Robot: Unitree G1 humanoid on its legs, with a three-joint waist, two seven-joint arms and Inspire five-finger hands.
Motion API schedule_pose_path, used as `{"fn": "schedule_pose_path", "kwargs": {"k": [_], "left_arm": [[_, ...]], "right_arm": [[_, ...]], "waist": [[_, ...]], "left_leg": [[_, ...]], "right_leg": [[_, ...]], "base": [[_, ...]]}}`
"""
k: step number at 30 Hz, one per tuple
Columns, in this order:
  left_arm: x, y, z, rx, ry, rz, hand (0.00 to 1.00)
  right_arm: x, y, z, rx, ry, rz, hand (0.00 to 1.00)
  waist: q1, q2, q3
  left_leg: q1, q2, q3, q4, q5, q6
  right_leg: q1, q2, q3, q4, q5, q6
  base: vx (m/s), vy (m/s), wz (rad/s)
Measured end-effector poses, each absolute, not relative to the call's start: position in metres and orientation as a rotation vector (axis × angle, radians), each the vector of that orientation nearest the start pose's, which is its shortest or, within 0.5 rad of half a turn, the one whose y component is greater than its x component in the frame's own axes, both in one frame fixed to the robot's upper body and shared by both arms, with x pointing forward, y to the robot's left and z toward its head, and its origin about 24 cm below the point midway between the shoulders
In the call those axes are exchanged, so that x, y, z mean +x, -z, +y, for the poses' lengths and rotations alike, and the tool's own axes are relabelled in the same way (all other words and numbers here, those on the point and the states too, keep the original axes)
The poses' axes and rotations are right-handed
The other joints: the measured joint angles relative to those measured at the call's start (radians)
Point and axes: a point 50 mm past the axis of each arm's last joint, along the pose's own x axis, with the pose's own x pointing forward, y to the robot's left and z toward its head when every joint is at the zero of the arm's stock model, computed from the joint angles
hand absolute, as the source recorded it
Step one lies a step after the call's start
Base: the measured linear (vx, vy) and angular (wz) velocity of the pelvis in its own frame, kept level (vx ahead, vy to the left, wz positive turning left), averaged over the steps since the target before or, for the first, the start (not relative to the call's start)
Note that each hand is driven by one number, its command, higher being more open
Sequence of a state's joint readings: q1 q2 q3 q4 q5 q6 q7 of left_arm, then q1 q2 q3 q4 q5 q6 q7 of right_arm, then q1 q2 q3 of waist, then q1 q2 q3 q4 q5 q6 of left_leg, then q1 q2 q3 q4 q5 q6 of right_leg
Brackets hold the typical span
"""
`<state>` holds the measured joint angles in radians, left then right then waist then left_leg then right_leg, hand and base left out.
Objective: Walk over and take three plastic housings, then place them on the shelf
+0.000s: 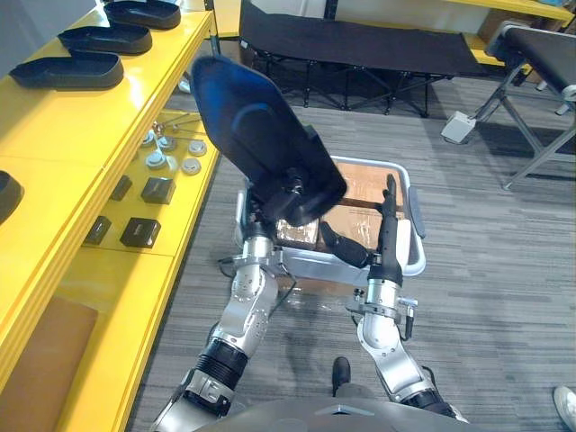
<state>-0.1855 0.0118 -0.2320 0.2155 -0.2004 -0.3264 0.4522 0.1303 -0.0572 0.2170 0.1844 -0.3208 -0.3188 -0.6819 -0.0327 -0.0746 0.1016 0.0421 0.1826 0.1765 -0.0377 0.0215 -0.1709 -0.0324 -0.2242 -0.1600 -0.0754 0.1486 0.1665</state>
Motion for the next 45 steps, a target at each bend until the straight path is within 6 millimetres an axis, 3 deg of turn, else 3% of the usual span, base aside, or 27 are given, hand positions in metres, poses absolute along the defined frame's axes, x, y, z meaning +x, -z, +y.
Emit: {"fn": "schedule_pose_path", "kwargs": {"k": [4,9,14,15,20,28,30,32,38,42,45], "left_arm": [[0.273,-0.070,0.157,0.054,-0.429,-0.315,0.00],[0.259,-0.067,0.172,0.170,-0.447,-0.332,0.00],[0.238,-0.045,0.170,0.118,-0.346,-0.234,0.00],[0.226,-0.039,0.168,0.014,-0.306,-0.190,0.00],[0.205,-0.043,0.169,-0.216,-0.244,-0.205,0.00],[0.193,-0.081,0.188,-0.222,-0.268,-0.415,0.00],[0.187,-0.089,0.191,-0.216,-0.284,-0.454,0.00],[0.183,-0.096,0.195,-0.210,-0.300,-0.488,0.00],[0.166,-0.091,0.216,-0.257,-0.370,-0.479,0.00],[0.160,-0.091,0.230,-0.285,-0.410,-0.500,0.00],[0.148,-0.091,0.241,-0.260,-0.455,-0.505,0.00]], "right_arm": [[0.183,0.021,-0.171,-0.326,0.507,0.046,1.00],[0.174,0.029,-0.176,-0.263,0.452,0.114,1.00],[0.165,0.036,-0.175,-0.140,0.313,0.164,1.00],[0.158,0.038,-0.177,-0.097,0.283,0.188,1.00],[0.150,0.038,-0.185,0.068,0.256,0.207,1.00],[0.158,0.007,-0.191,0.243,0.152,0.052,1.00],[0.166,0.001,-0.186,0.266,0.125,0.018,1.00],[0.180,-0.005,-0.177,0.300,0.082,-0.013,1.00],[0.197,-0.011,-0.141,0.236,-0.128,-0.016,1.00],[0.205,-0.006,-0.138,0.187,-0.159,0.003,1.00],[0.213,-0.011,-0.138,0.177,-0.166,-0.016,1.00]], "waist": [[-0.004,0.014,-0.008],[-0.007,0.020,-0.012],[-0.021,0.033,-0.027],[-0.024,0.043,-0.035],[-0.022,0.061,-0.047],[0.003,0.086,-0.066],[0.007,0.088,-0.071],[0.037,0.090,-0.072],[0.099,0.089,-0.074],[0.140,0.088,-0.075],[0.149,0.088,-0.075]], "left_leg": [[0.000,0.000,0.007,0.006,-0.002,-0.005],[-0.004,-0.002,0.009,0.017,-0.010,-0.005],[-0.019,-0.002,0.006,0.018,-0.014,-0.005],[-0.024,-0.002,0.007,0.018,-0.013,-0.005],[-0.018,-0.001,0.006,0.020,-0.013,-0.005],[-0.025,0.000,-0.044,0.019,-0.009,-0.001],[-0.041,0.000,-0.067,0.019,-0.003,0.000],[-0.062,-0.001,-0.099,0.021,0.006,-0.001],[-0.086,-0.012,-0.193,0.020,0.020,-0.005],[-0.104,-0.024,-0.240,0.015,0.030,-0.004],[-0.103,-0.024,-0.244,0.016,0.030,-0.005]], "right_leg": [[-0.001,0.000,0.002,-0.002,0.000,0.000],[-0.001,-0.003,0.001,-0.003,0.000,0.000],[-0.013,-0.004,-0.004,-0.003,0.000,0.000],[-0.019,-0.003,-0.004,-0.003,0.000,0.000],[-0.011,-0.003,-0.007,-0.003,0.000,0.000],[0.020,-0.004,-0.064,-0.003,-0.023,-0.008],[0.020,-0.005,-0.089,-0.003,-0.024,-0.010],[0.024,-0.006,-0.121,-0.003,-0.022,-0.014],[0.074,-0.012,-0.224,-0.003,-0.032,-0.004],[0.090,-0.020,-0.274,-0.002,-0.044,0.001],[0.095,-0.020,-0.275,0.007,-0.051,0.001]], "base": [[0.01,-0.003,-0.04],[0.00,0.000,-0.01],[0.00,0.000,0.00],[0.00,0.000,0.00],[0.00,-0.001,0.01],[-0.03,-0.008,0.17],[-0.01,-0.006,0.33],[0.00,-0.007,0.37],[0.01,-0.005,0.47],[0.00,0.010,0.42],[0.00,0.004,0.04]]}}
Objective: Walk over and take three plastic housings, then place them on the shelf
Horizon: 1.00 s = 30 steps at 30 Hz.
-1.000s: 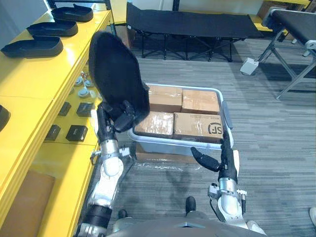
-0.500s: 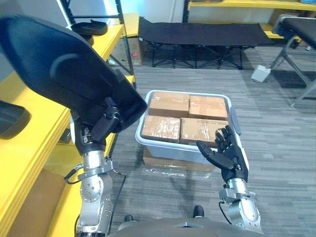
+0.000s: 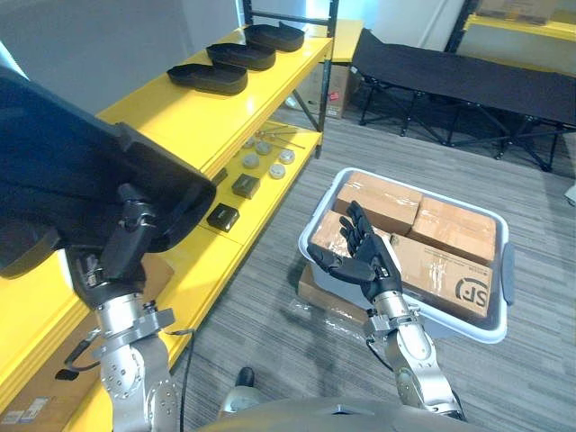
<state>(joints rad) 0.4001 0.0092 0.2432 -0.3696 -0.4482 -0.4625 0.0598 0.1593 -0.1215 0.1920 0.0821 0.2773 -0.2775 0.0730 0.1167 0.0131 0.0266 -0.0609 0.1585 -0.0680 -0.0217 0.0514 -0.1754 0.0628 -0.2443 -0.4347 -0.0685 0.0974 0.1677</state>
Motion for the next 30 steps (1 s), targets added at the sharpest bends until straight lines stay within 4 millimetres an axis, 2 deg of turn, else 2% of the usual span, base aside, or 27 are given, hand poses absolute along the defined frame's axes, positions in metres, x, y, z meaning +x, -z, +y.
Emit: {"fn": "schedule_pose_path", "kwargs": {"k": [4,6,7,8,9,12,14,16,17,18,19,21,23,26,30], "left_arm": [[0.142,-0.086,0.239,-0.268,-0.413,-0.482,0.00],[0.146,-0.086,0.234,-0.275,-0.370,-0.486,0.00],[0.149,-0.088,0.228,-0.281,-0.322,-0.492,0.00],[0.150,-0.088,0.226,-0.281,-0.299,-0.494,0.00],[0.151,-0.088,0.223,-0.279,-0.266,-0.493,0.00],[0.151,-0.087,0.220,-0.277,-0.244,-0.486,0.00],[0.151,-0.088,0.220,-0.275,-0.221,-0.489,0.00],[0.153,-0.087,0.219,-0.257,-0.166,-0.479,0.00],[0.153,-0.087,0.219,-0.258,-0.147,-0.477,0.00],[0.155,-0.087,0.216,-0.266,-0.110,-0.478,0.00],[0.157,-0.088,0.212,-0.267,-0.072,-0.483,0.00],[0.163,-0.091,0.205,-0.273,-0.019,-0.498,0.00],[0.165,-0.092,0.204,-0.276,-0.018,-0.504,0.00],[0.165,-0.091,0.206,-0.289,-0.060,-0.495,0.00],[0.165,-0.089,0.205,-0.302,-0.092,-0.484,0.00]], "right_arm": [[0.217,-0.013,-0.139,0.178,-0.149,-0.017,1.00],[0.213,-0.010,-0.141,0.182,-0.137,-0.003,1.00],[0.209,-0.006,-0.146,0.181,-0.117,0.012,1.00],[0.208,-0.005,-0.148,0.178,-0.107,0.018,1.00],[0.206,-0.004,-0.153,0.170,-0.092,0.022,1.00],[0.206,-0.005,-0.154,0.137,-0.107,0.014,1.00],[0.206,-0.005,-0.152,0.141,-0.123,0.006,1.00],[0.206,-0.007,-0.151,0.139,-0.114,-0.001,1.00],[0.206,-0.008,-0.151,0.138,-0.106,-0.006,1.00],[0.205,-0.010,-0.153,0.138,-0.085,-0.020,1.00],[0.205,-0.011,-0.154,0.136,-0.073,-0.032,1.00],[0.205,-0.014,-0.155,0.131,-0.068,-0.043,1.00],[0.208,-0.017,-0.152,0.112,-0.097,-0.056,1.00],[0.212,-0.023,-0.144,0.113,-0.169,-0.084,1.00],[0.213,-0.024,-0.141,0.110,-0.190,-0.090,1.00]], "waist": [[-0.002,-0.001,0.000],[-0.022,-0.007,0.004],[-0.028,-0.009,0.006],[-0.031,-0.008,0.008],[-0.027,-0.007,0.015],[-0.022,-0.011,0.019],[-0.022,-0.013,0.020],[-0.034,-0.018,0.028],[-0.038,-0.018,0.029],[-0.040,-0.019,0.029],[-0.042,-0.020,0.030],[-0.051,-0.021,0.037],[-0.045,-0.020,0.046],[-0.041,-0.010,0.056],[-0.042,-0.014,0.090]], "left_leg": [[-0.002,0.002,0.008,0.001,0.005,0.006],[-0.023,-0.009,0.023,0.001,0.024,0.030],[-0.037,-0.010,0.064,0.002,0.034,0.058],[-0.038,-0.011,0.074,0.001,0.044,0.063],[-0.037,-0.017,0.072,-0.003,0.057,0.048],[-0.037,-0.046,0.049,-0.027,0.072,0.053],[-0.040,-0.057,0.027,-0.038,0.079,0.055],[-0.040,-0.080,-0.021,-0.036,0.085,0.056],[-0.041,-0.087,-0.033,-0.036,0.087,0.057],[-0.046,-0.097,-0.053,-0.038,0.094,0.058],[-0.055,-0.105,-0.067,-0.043,0.107,0.058],[-0.061,-0.115,-0.056,-0.061,0.137,0.064],[-0.057,-0.104,-0.041,-0.061,0.139,0.064],[-0.055,-0.088,-0.019,-0.061,0.139,0.062],[-0.049,-0.087,0.011,-0.049,0.129,0.066]], "right_leg": [[0.000,-0.001,-0.011,0.016,-0.015,-0.007],[0.018,-0.014,-0.059,0.019,-0.030,0.001],[0.025,-0.027,-0.090,0.036,-0.044,0.008],[0.028,-0.034,-0.103,0.050,-0.050,0.012],[0.026,-0.047,-0.116,0.082,-0.061,0.021],[0.023,-0.086,-0.139,0.144,-0.106,0.028],[0.012,-0.099,-0.131,0.192,-0.149,0.023],[0.003,-0.099,-0.054,0.259,-0.226,0.015],[0.000,-0.099,-0.037,0.277,-0.244,0.009],[-0.010,-0.099,-0.006,0.305,-0.273,-0.008],[-0.013,-0.099,0.012,0.318,-0.283,-0.013],[-0.010,-0.098,0.018,0.324,-0.285,-0.002],[-0.010,-0.089,0.031,0.320,-0.284,-0.001],[-0.011,-0.073,0.045,0.293,-0.273,0.020],[-0.023,-0.087,0.055,0.334,-0.300,0.020]], "base": [[-0.01,-0.001,0.08],[-0.03,0.008,0.62],[-0.01,0.024,0.75],[0.01,0.040,0.74],[0.02,0.044,0.54],[0.00,0.032,0.41],[-0.02,-0.001,0.45],[-0.01,-0.058,0.62],[0.00,-0.068,0.67],[0.00,-0.053,0.65],[0.00,-0.072,0.65],[-0.02,-0.041,0.63],[-0.07,-0.033,0.06],[-0.08,-0.044,-0.22],[-0.10,-0.007,-0.04]]}}
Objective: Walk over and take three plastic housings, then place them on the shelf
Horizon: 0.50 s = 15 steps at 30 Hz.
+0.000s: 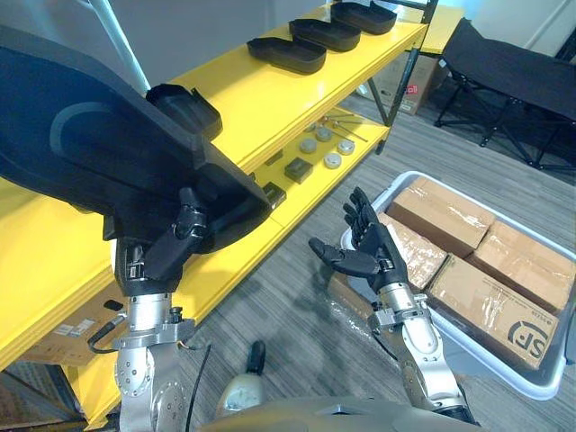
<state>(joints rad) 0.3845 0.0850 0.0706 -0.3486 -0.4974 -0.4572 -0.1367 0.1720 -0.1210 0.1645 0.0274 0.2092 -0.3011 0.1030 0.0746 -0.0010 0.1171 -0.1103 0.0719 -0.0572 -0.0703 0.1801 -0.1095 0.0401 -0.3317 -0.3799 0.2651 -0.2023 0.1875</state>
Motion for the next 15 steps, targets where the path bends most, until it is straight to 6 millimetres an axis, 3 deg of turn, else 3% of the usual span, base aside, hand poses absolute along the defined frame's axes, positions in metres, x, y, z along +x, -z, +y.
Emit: {"fn": "schedule_pose_path", "kwargs": {"k": [3,6,8,9,10,11,12,13,15], "left_arm": [[0.163,-0.087,0.209,-0.305,-0.145,-0.469,0.00],[0.160,-0.088,0.213,-0.268,-0.177,-0.475,0.00],[0.160,-0.092,0.214,-0.245,-0.165,-0.490,0.00],[0.159,-0.096,0.212,-0.216,-0.150,-0.505,0.00],[0.160,-0.098,0.213,-0.206,-0.145,-0.518,0.00],[0.161,-0.100,0.215,-0.193,-0.144,-0.527,0.00],[0.160,-0.102,0.221,-0.163,-0.154,-0.531,0.00],[0.159,-0.104,0.227,-0.136,-0.171,-0.537,0.00],[0.157,-0.107,0.236,-0.116,-0.214,-0.547,0.00]], "right_arm": [[0.219,-0.030,-0.137,0.121,-0.203,-0.117,1.00],[0.228,-0.039,-0.135,0.152,-0.206,-0.160,1.00],[0.228,-0.043,-0.139,0.113,-0.170,-0.176,1.00],[0.221,-0.046,-0.147,0.107,-0.134,-0.188,1.00],[0.220,-0.047,-0.148,0.107,-0.125,-0.196,1.00],[0.218,-0.045,-0.150,0.111,-0.105,-0.191,1.00],[0.217,-0.043,-0.150,0.112,-0.099,-0.181,1.00],[0.218,-0.043,-0.148,0.113,-0.098,-0.183,1.00],[0.221,-0.046,-0.148,0.084,-0.099,-0.198,1.00]], "waist": [[0.005,-0.021,0.034],[0.029,-0.020,0.053],[0.040,-0.029,0.054],[0.035,0.000,0.043],[0.033,-0.004,0.047],[0.023,-0.017,0.043],[0.023,-0.030,0.041],[0.024,-0.029,0.044],[0.015,-0.029,0.048]], "left_leg": [[-0.041,-0.025,0.020,0.143,-0.072,0.009],[-0.116,-0.033,0.054,0.372,-0.198,0.026],[-0.169,-0.039,0.147,0.538,-0.275,0.085],[-0.167,-0.066,0.201,0.598,-0.379,0.138],[-0.173,-0.076,0.189,0.616,-0.398,0.133],[-0.159,-0.105,0.165,0.602,-0.401,0.139],[-0.131,-0.123,0.149,0.552,-0.398,0.144],[-0.112,-0.130,0.126,0.520,-0.388,0.160],[-0.054,-0.130,0.069,0.464,-0.376,0.182]], "right_leg": [[0.001,-0.041,0.006,0.059,-0.030,0.009],[0.036,-0.068,-0.004,0.082,-0.054,0.016],[0.087,-0.095,-0.048,0.053,-0.064,0.005],[0.125,-0.100,-0.073,0.129,-0.064,-0.079],[0.085,-0.134,-0.048,0.246,-0.044,-0.128],[0.000,-0.168,0.017,0.384,0.026,-0.183],[-0.077,-0.174,0.104,0.506,0.152,-0.203],[-0.124,-0.156,0.145,0.591,0.164,-0.177],[-0.181,-0.093,0.161,0.698,0.071,-0.181]], "base": [[-0.07,0.033,0.04],[-0.01,0.102,0.12],[0.09,0.190,0.51],[0.17,0.168,0.79],[0.23,0.252,1.01],[0.20,0.199,0.83],[0.29,0.206,0.72],[0.31,0.133,0.56],[0.32,0.079,0.57]]}}
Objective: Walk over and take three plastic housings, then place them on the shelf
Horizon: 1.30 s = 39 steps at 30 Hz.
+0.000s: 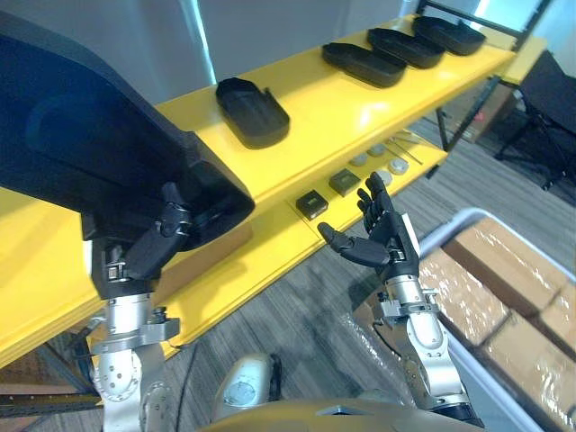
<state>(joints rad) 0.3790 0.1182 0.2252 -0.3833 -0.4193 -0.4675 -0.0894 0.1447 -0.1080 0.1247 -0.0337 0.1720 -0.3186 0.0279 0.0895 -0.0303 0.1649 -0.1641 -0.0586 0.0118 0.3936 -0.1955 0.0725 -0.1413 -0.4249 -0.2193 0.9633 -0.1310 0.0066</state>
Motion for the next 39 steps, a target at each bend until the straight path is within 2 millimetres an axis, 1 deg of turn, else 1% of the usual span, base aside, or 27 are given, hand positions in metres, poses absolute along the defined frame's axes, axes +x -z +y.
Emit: {"fn": "schedule_pose_path", "kwargs": {"k": [1,2,3,5,6,7,8,9,10,11,12,14,16,20,25,26,27,28,29,31,33,34,35,36,37,38,39], "left_arm": [[0.156,-0.108,0.240,-0.120,-0.233,-0.552,0.00],[0.156,-0.109,0.242,-0.119,-0.240,-0.559,0.00],[0.159,-0.112,0.241,-0.123,-0.235,-0.577,0.00],[0.171,-0.121,0.239,-0.123,-0.209,-0.623,0.00],[0.181,-0.124,0.237,-0.128,-0.184,-0.632,0.00],[0.184,-0.125,0.237,-0.125,-0.180,-0.636,0.00],[0.184,-0.128,0.239,-0.110,-0.175,-0.646,0.00],[0.184,-0.127,0.238,-0.123,-0.181,-0.645,0.00],[0.184,-0.124,0.235,-0.152,-0.189,-0.642,0.00],[0.185,-0.123,0.234,-0.163,-0.186,-0.641,0.00],[0.190,-0.122,0.229,-0.188,-0.150,-0.634,0.00],[0.196,-0.121,0.218,-0.205,-0.079,-0.632,0.00],[0.197,-0.121,0.212,-0.206,-0.035,-0.629,0.00],[0.197,-0.119,0.210,-0.212,-0.039,-0.618,0.00],[0.194,-0.113,0.206,-0.259,-0.068,-0.585,0.00],[0.195,-0.110,0.202,-0.283,-0.072,-0.574,0.00],[0.196,-0.109,0.197,-0.299,-0.063,-0.565,0.00],[0.196,-0.109,0.194,-0.302,-0.044,-0.558,0.00],[0.195,-0.106,0.191,-0.296,-0.036,-0.546,0.00],[0.190,-0.100,0.191,-0.270,-0.038,-0.515,0.00],[0.185,-0.096,0.192,-0.265,-0.046,-0.494,0.00],[0.183,-0.094,0.192,-0.249,-0.041,-0.482,0.00],[0.181,-0.093,0.191,-0.234,-0.033,-0.479,0.00],[0.181,-0.094,0.195,-0.193,0.005,-0.474,0.00],[0.181,-0.094,0.196,-0.177,0.019,-0.463,0.00],[0.181,-0.094,0.199,-0.162,0.024,-0.460,0.00],[0.182,-0.094,0.206,-0.135,0.016,-0.447,0.00]], "right_arm": [[0.224,-0.049,-0.151,0.057,-0.089,-0.215,1.00],[0.228,-0.054,-0.154,0.040,-0.077,-0.236,1.00],[0.233,-0.061,-0.159,0.031,-0.056,-0.268,1.00],[0.239,-0.077,-0.171,0.006,-0.015,-0.332,1.00],[0.239,-0.085,-0.182,-0.019,0.016,-0.364,1.00],[0.239,-0.089,-0.187,-0.027,0.026,-0.380,1.00],[0.240,-0.097,-0.195,-0.019,0.033,-0.421,1.00],[0.241,-0.101,-0.201,-0.039,0.037,-0.440,1.00],[0.244,-0.112,-0.210,-0.071,0.043,-0.480,1.00],[0.245,-0.116,-0.214,-0.085,0.048,-0.495,1.00],[0.244,-0.121,-0.224,-0.106,0.088,-0.510,1.00],[0.240,-0.123,-0.236,-0.105,0.168,-0.521,1.00],[0.232,-0.131,-0.240,-0.108,0.199,-0.560,1.00],[0.224,-0.137,-0.236,-0.109,0.171,-0.603,1.00],[0.213,-0.113,-0.230,-0.015,0.176,-0.525,1.00],[0.211,-0.109,-0.230,0.003,0.179,-0.511,1.00],[0.211,-0.108,-0.229,0.010,0.178,-0.508,1.00],[0.211,-0.109,-0.230,0.017,0.183,-0.514,1.00],[0.212,-0.110,-0.230,0.017,0.171,-0.519,1.00],[0.214,-0.114,-0.229,0.035,0.108,-0.535,1.00],[0.215,-0.113,-0.227,0.059,0.066,-0.540,1.00],[0.215,-0.113,-0.228,0.073,0.052,-0.546,1.00],[0.214,-0.113,-0.228,0.086,0.055,-0.549,1.00],[0.212,-0.102,-0.225,0.153,0.094,-0.537,1.00],[0.209,-0.094,-0.221,0.174,0.105,-0.507,1.00],[0.206,-0.089,-0.217,0.183,0.104,-0.481,1.00],[0.205,-0.080,-0.208,0.210,0.084,-0.440,1.00]], "waist": [[-0.001,0.018,0.010],[-0.003,0.018,0.007],[-0.013,0.036,0.004],[-0.038,0.026,-0.001],[-0.050,0.021,-0.003],[-0.057,0.013,-0.008],[-0.069,-0.027,-0.034],[-0.066,-0.016,-0.044],[-0.060,0.025,-0.052],[-0.065,0.040,-0.053],[-0.074,0.058,-0.054],[-0.090,0.058,-0.053],[-0.092,0.062,-0.056],[-0.092,0.062,-0.055],[-0.093,0.064,-0.053],[-0.097,0.054,-0.043],[-0.103,0.024,-0.019],[-0.104,0.022,-0.003],[-0.109,0.013,0.011],[-0.117,0.052,0.025],[-0.111,0.068,0.018],[-0.110,0.090,0.013],[-0.111,0.101,0.006],[-0.107,0.062,0.011],[-0.104,0.045,0.007],[-0.092,0.039,0.008],[-0.087,0.036,0.012]], "left_leg": [[0.054,0.004,-0.024,-0.047,0.016,-0.012],[0.093,0.009,-0.040,-0.079,0.023,-0.017],[0.115,0.020,-0.069,-0.102,0.021,-0.024],[0.136,0.014,-0.136,-0.104,0.006,-0.047],[0.158,0.002,-0.177,-0.106,-0.004,-0.064],[0.171,-0.005,-0.191,-0.110,-0.009,-0.072],[0.185,-0.030,-0.199,-0.109,-0.030,-0.100],[0.182,-0.017,-0.199,-0.099,-0.048,-0.109],[0.164,0.030,-0.167,-0.076,-0.069,-0.132],[0.158,0.056,-0.122,-0.075,-0.071,-0.136],[0.156,0.101,-0.015,-0.085,-0.063,-0.141],[0.181,0.132,0.142,-0.128,-0.020,-0.130],[0.214,0.128,0.172,-0.198,0.009,-0.122],[0.224,0.103,0.169,-0.243,0.034,-0.121],[0.205,0.095,0.137,-0.223,0.036,-0.123],[0.180,0.078,0.117,-0.184,0.048,-0.147],[0.129,0.072,0.127,-0.119,0.022,-0.130],[0.109,0.105,0.134,-0.089,0.007,-0.130],[0.082,0.158,0.132,-0.052,0.007,-0.156],[0.061,0.284,0.088,-0.013,0.037,-0.201],[0.083,0.313,0.034,-0.014,0.047,-0.216],[0.110,0.312,0.029,-0.018,0.044,-0.220],[0.121,0.310,0.042,-0.029,0.012,-0.260],[0.119,0.252,0.082,0.004,-0.048,-0.290],[0.091,0.230,0.092,0.048,-0.078,-0.262],[0.059,0.223,0.097,0.093,-0.100,-0.245],[0.029,0.214,0.121,0.124,-0.110,-0.218]], "right_leg": [[-0.017,0.052,-0.011,-0.049,-0.063,0.002],[-0.031,0.098,-0.009,-0.133,-0.098,0.006],[-0.053,0.172,0.030,-0.288,-0.109,0.024],[-0.093,0.256,0.153,-0.441,-0.084,0.070],[-0.098,0.271,0.181,-0.491,-0.058,0.100],[-0.094,0.265,0.173,-0.519,-0.031,0.102],[-0.082,0.244,0.132,-0.614,0.125,0.073],[-0.059,0.238,0.106,-0.626,0.096,0.074],[-0.015,0.269,0.063,-0.695,0.100,0.066],[0.004,0.277,0.034,-0.721,0.104,0.060],[0.042,0.289,-0.016,-0.751,0.105,0.052],[0.101,0.288,-0.077,-0.782,0.101,0.045],[0.132,0.286,-0.104,-0.810,0.100,0.045],[0.143,0.272,-0.108,-0.847,0.106,0.054],[0.155,0.261,-0.140,-0.855,0.105,0.054],[0.155,0.230,-0.156,-0.841,0.099,0.052],[0.158,0.178,-0.168,-0.821,0.093,0.060],[0.158,0.148,-0.179,-0.795,0.082,0.070],[0.156,0.126,-0.185,-0.766,0.063,0.091],[0.140,0.085,-0.178,-0.677,0.022,0.128],[0.089,0.029,-0.127,-0.594,-0.015,0.171],[0.078,0.006,-0.095,-0.586,-0.011,0.209],[0.074,0.000,-0.084,-0.592,-0.001,0.226],[0.080,-0.053,-0.037,-0.634,0.043,0.223],[0.095,-0.063,-0.030,-0.694,0.094,0.186],[0.095,-0.065,-0.028,-0.741,0.182,0.173],[0.084,-0.064,-0.046,-0.793,0.327,0.161]], "base": [[0.44,0.088,0.55],[0.49,0.063,0.71],[0.33,-0.008,0.72],[0.32,-0.083,1.23],[0.33,-0.143,1.45],[0.35,-0.210,1.45],[0.29,-0.207,0.91],[0.40,-0.281,0.79],[0.26,-0.180,0.45],[0.32,-0.200,0.78],[0.18,-0.105,0.92],[0.19,-0.121,0.92],[0.13,-0.062,0.48],[0.06,0.016,0.09],[0.00,0.017,0.21],[-0.07,0.087,0.63],[-0.10,0.105,0.74],[-0.12,0.122,0.69],[-0.11,0.136,0.50],[-0.10,0.265,0.18],[-0.11,0.432,-0.29],[-0.11,0.559,-0.36],[-0.08,0.671,-0.31],[-0.08,0.652,-0.19],[-0.08,0.722,-0.24],[-0.10,0.656,-0.23],[-0.07,0.529,-0.27]]}}
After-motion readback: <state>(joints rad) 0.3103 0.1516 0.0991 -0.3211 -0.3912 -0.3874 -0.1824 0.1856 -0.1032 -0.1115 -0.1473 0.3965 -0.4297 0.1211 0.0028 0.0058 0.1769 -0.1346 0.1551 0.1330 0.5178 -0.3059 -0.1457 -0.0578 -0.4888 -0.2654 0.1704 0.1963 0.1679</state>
